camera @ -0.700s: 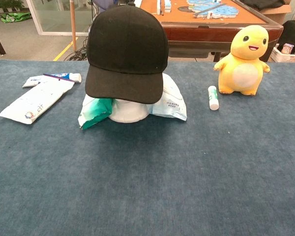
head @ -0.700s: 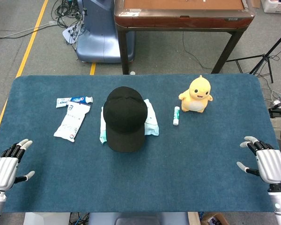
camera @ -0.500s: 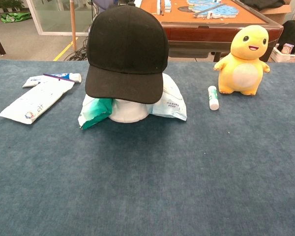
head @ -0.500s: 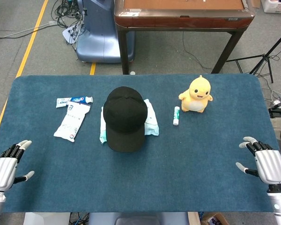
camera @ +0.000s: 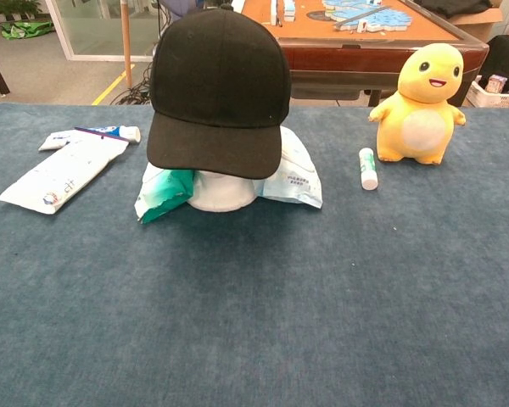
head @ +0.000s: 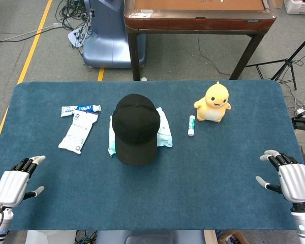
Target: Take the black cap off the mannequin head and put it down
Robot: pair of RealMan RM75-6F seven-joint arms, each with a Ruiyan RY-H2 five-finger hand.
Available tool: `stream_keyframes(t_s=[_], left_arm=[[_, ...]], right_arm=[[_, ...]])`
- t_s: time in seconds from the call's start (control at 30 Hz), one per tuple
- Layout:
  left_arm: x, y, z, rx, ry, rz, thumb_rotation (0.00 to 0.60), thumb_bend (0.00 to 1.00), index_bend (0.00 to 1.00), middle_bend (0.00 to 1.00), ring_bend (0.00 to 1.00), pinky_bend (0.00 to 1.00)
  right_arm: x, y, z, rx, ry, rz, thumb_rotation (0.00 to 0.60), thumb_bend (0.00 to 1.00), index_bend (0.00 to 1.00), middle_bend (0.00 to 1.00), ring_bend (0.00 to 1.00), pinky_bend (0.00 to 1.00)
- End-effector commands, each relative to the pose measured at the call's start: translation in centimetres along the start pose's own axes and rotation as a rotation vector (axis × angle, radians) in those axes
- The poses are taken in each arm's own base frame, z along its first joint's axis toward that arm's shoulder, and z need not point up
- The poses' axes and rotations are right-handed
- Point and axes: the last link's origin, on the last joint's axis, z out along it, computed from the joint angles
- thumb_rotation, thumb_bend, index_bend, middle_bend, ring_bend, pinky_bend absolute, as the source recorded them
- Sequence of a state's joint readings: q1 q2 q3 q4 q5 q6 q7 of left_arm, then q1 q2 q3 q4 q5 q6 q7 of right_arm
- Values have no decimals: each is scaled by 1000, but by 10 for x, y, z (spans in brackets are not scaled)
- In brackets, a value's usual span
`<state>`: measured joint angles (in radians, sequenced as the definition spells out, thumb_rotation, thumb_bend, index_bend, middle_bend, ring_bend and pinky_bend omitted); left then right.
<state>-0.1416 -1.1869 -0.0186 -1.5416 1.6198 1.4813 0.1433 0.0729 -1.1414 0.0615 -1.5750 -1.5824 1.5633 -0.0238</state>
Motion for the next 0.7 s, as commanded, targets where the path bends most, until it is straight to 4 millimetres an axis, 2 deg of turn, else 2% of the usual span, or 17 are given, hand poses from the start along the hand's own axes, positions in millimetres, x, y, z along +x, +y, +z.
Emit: stream_keyframes(t_s=[0.03, 0.2, 0.4, 0.7], left_arm=[[0, 17, 3, -104, 27, 15, 600, 24, 212, 286, 243, 448], [10, 38, 11, -246, 100, -34, 600, 24, 234, 365, 253, 451], [19, 59, 25, -371, 146, -43, 600, 18, 235, 398, 257, 454], [32, 96, 51, -457, 128, 20, 600, 0, 231, 440, 267, 454]], right_arm=[[1, 0, 2, 2, 3, -3, 600, 80, 394, 336, 341, 439], [1, 2, 3, -7, -5, -7, 600, 80, 393, 336, 341, 438], [-1, 4, 5, -19, -25, -23, 600, 80, 393, 336, 341, 439], [0, 7, 5, -39, -28, -18, 600, 80, 393, 336, 341, 438]])
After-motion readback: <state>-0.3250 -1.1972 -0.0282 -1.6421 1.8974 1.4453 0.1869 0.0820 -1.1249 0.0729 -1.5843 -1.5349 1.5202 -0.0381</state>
